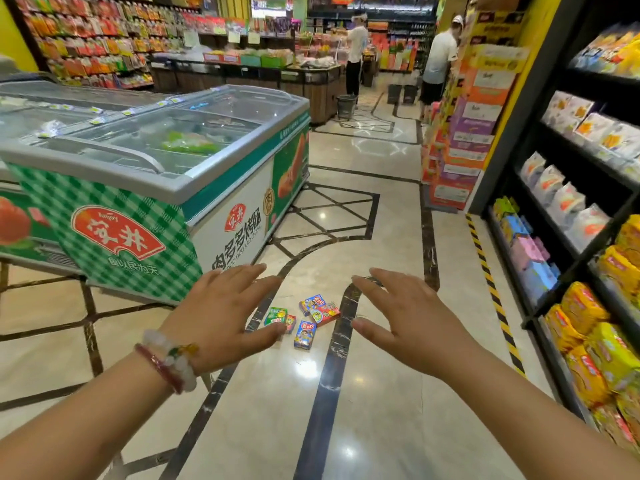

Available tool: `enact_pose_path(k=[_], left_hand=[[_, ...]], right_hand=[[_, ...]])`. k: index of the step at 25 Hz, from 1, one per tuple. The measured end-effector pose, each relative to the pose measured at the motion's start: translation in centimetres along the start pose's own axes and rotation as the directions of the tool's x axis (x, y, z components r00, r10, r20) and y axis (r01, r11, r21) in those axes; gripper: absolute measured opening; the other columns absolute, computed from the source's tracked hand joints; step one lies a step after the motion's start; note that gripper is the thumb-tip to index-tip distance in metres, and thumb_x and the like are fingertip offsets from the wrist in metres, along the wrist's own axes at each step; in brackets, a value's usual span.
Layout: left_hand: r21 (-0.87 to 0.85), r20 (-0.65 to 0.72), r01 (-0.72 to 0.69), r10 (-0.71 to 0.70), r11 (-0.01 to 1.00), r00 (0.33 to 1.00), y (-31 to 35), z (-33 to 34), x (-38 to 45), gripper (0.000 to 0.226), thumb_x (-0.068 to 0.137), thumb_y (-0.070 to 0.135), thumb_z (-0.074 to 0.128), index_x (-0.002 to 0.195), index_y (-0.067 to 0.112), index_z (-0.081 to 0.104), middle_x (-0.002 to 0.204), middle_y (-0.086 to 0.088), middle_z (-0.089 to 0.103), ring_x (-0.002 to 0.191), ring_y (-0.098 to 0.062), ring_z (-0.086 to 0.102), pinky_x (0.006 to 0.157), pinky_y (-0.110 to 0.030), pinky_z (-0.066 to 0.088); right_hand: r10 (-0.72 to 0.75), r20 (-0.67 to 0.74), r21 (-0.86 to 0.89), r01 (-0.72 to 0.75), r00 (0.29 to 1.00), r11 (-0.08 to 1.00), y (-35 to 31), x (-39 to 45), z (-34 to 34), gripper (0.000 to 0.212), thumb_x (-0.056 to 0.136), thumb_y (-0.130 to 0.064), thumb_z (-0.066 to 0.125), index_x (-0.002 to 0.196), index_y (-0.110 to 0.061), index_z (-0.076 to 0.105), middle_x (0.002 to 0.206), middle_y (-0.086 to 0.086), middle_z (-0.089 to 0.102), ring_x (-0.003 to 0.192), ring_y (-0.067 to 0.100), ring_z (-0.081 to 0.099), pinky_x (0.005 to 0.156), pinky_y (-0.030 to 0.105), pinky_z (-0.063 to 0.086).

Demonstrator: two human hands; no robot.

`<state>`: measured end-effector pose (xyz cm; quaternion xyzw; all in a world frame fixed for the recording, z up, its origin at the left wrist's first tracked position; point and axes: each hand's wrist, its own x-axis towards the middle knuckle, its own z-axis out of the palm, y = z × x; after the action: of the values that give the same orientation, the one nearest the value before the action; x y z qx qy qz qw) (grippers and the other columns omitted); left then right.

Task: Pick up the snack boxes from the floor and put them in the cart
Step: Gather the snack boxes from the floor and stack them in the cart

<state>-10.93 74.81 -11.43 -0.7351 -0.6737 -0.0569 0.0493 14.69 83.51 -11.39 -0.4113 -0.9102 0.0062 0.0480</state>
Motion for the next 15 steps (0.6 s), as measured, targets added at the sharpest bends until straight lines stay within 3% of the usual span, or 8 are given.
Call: enact_pose_path(k=[3, 5, 8, 11, 13, 15], left_hand=[[0.027, 0.004, 0.005, -0.005, 1.000, 1.000, -3.2, 1.8, 3.4, 0.078, 0.080, 0.077, 0.022, 0.136, 0.029, 0.048, 0.143, -0.002, 0.047, 0.128, -0.023, 0.047, 0.102, -0.043, 0.034], [-0.010, 0.006, 0.012, -0.012, 1.000, 1.000, -5.7, 3.1, 6.0, 0.081, 0.078, 0.078, 0.020, 0.141, 0.031, 0.040, 0.149, 0.000, 0.038, 0.135, -0.021, 0.038, 0.108, -0.042, 0.026], [-0.020, 0.026, 0.010, -0.010, 1.000, 1.000, -10.6, 5.0, 10.3, 0.085, 0.075, 0.078, 0.015, 0.147, 0.034, 0.029, 0.155, 0.004, 0.024, 0.141, -0.019, 0.026, 0.112, -0.036, 0.013], [0.050, -0.013, -0.032, 0.033, 0.998, 0.999, -15.6, 6.7, 14.9, 0.076, 0.081, 0.075, 0.026, 0.139, 0.030, 0.044, 0.146, -0.001, 0.043, 0.129, -0.024, 0.046, 0.103, -0.041, 0.029], [0.107, -0.022, -0.043, 0.046, 0.993, 0.999, -18.8, 7.6, 17.7, 0.069, 0.082, 0.072, 0.032, 0.131, 0.027, 0.051, 0.136, -0.005, 0.053, 0.118, -0.026, 0.057, 0.094, -0.044, 0.042], [0.114, -0.014, -0.049, 0.051, 0.992, 0.999, -21.4, 8.6, 20.4, 0.068, 0.081, 0.071, 0.035, 0.129, 0.026, 0.053, 0.134, -0.006, 0.055, 0.115, -0.028, 0.058, 0.091, -0.047, 0.044]], right_hand=[[-0.038, 0.014, 0.035, 0.038, 0.999, 0.999, 0.7, 5.3, 1.4, 0.075, 0.083, -0.076, 0.008, 0.150, -0.042, 0.006, 0.159, -0.008, 0.010, 0.144, 0.013, 0.009, 0.116, 0.030, 0.007], [-0.055, -0.001, 0.038, 0.055, 0.998, 0.998, 1.0, 9.1, 2.8, 0.089, 0.072, -0.079, -0.003, 0.150, -0.041, 0.011, 0.158, -0.006, 0.015, 0.144, 0.016, 0.014, 0.116, 0.032, 0.009], [-0.026, -0.020, 0.030, 0.027, 0.999, 0.999, 1.1, 15.3, 5.2, 0.091, 0.080, -0.079, -0.003, 0.143, -0.031, 0.041, 0.145, 0.006, 0.045, 0.131, 0.027, 0.044, 0.108, 0.042, 0.031], [0.064, -0.040, -0.017, -0.064, 0.997, 0.998, 0.5, 21.1, 7.0, 0.072, 0.094, -0.065, 0.009, 0.131, -0.025, 0.057, 0.127, 0.007, 0.062, 0.111, 0.027, 0.062, 0.091, 0.042, 0.048], [0.091, -0.056, -0.028, -0.093, 0.994, 0.995, 0.0, 24.6, 8.0, 0.064, 0.094, -0.062, 0.017, 0.131, -0.026, 0.055, 0.128, 0.006, 0.060, 0.113, 0.027, 0.061, 0.091, 0.041, 0.048], [0.109, -0.084, -0.022, -0.112, 0.990, 0.994, -0.1, 27.7, 9.6, 0.062, 0.089, -0.061, 0.029, 0.134, -0.025, 0.052, 0.132, 0.009, 0.057, 0.117, 0.029, 0.058, 0.095, 0.044, 0.045]])
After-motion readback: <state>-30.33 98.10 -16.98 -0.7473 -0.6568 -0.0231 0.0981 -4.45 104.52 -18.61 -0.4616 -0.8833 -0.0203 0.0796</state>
